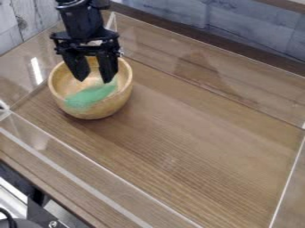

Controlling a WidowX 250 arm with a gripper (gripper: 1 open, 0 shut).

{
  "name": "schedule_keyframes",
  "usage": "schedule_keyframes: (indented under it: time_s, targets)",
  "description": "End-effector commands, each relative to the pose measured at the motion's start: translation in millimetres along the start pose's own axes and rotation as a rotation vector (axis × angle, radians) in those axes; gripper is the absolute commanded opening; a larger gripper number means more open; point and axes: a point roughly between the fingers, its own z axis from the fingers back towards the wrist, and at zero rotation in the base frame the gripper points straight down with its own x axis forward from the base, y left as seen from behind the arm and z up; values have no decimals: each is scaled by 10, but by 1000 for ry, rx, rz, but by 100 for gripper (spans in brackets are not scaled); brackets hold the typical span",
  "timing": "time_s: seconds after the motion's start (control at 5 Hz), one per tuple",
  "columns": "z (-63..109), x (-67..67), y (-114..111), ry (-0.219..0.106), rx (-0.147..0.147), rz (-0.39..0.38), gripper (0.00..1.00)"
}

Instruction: Put green object into wooden bowl

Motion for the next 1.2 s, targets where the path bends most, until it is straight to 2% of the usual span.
schedule_keyframes:
  time_s: [0.0,0.4,0.8,1.0]
  targets:
    - [280,35,-83,-72,14,23,100]
    - [522,42,71,-82,5,-112,100]
    - [671,44,8,-99,-3,-158,100]
    - [691,60,-31,-113,-6,-118,100]
